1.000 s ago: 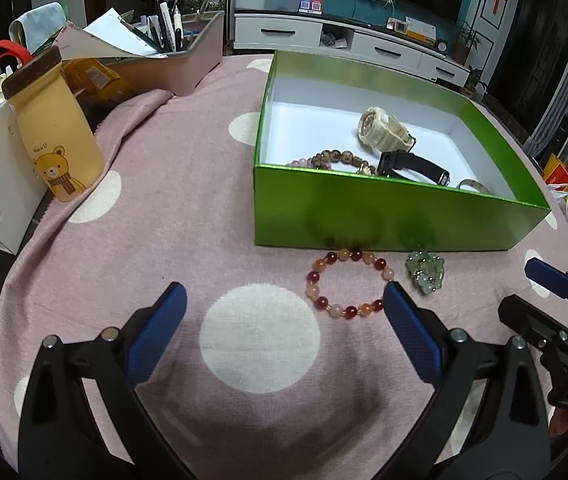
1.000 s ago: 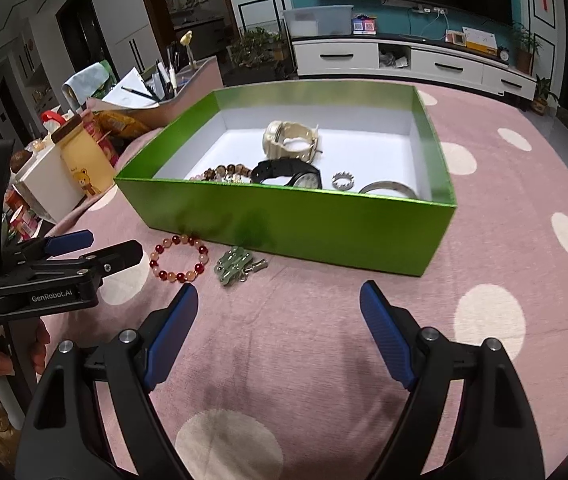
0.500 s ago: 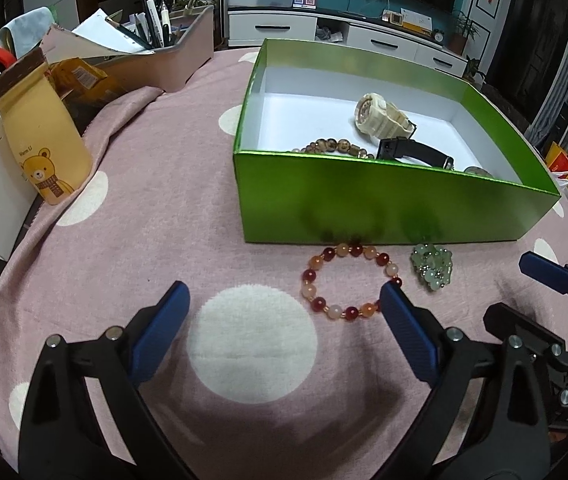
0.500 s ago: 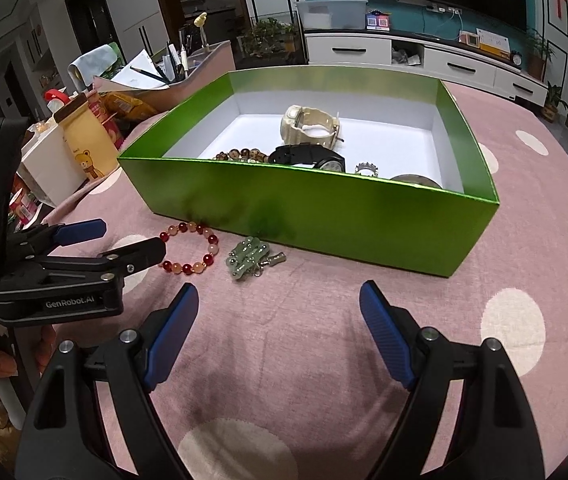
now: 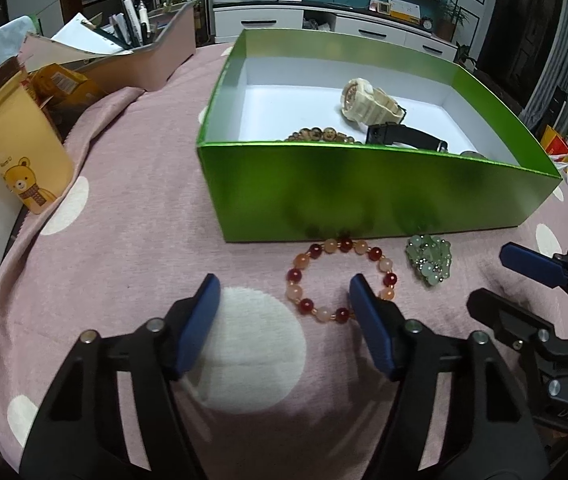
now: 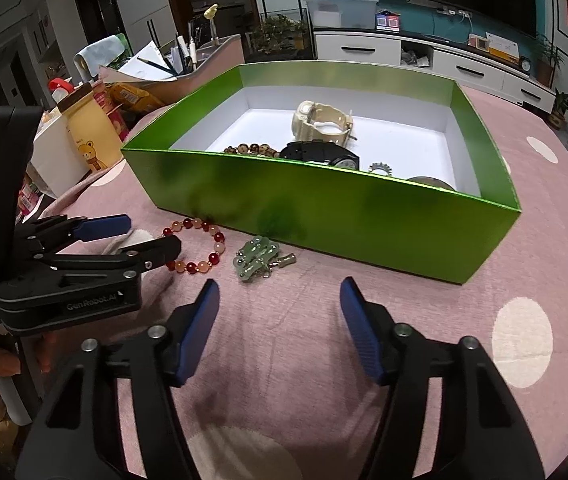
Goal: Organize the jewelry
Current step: 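Withdraw both tools toward the red bead bracelet and green jade pendant, then grasp the red bead bracelet with the left tool while the right tool grasps the jade pendant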
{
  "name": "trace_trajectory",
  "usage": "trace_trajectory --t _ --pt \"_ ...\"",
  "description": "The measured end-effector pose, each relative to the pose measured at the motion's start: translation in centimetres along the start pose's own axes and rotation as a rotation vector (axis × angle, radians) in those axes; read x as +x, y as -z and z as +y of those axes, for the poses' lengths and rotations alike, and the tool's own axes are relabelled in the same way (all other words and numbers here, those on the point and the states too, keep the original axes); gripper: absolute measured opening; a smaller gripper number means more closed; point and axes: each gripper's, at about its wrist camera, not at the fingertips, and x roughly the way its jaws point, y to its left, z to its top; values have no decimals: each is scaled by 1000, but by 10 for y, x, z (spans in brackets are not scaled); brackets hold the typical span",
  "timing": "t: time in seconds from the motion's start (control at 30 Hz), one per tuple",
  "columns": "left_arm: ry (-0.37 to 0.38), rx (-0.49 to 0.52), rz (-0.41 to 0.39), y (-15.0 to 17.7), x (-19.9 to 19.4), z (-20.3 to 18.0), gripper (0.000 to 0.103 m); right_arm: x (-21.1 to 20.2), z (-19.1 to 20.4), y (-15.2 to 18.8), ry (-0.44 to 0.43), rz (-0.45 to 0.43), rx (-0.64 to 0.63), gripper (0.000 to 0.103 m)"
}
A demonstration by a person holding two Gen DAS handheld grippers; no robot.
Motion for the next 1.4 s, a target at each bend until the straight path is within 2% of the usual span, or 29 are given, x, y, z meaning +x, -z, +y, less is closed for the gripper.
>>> trace_trajectory --t 0.47,0.77,0.93,1.13,1.4 --pt "-2 50 -5 -4 5 -10 39 17 9 -10 -16 17 -29 41" --pt "19 66 -16 -4 5 -14 16 34 17 -12 -20 44 -56 23" --pt "31 66 -17 -3 4 -15 8 33 18 -11 -24 32 -60 13" --pt "52 62 -21 -1 3 -15 7 26 19 -9 -10 7 -62 7" --pt "54 62 -19 2 0 -16 7 10 13 -6 0 -40 -34 6"
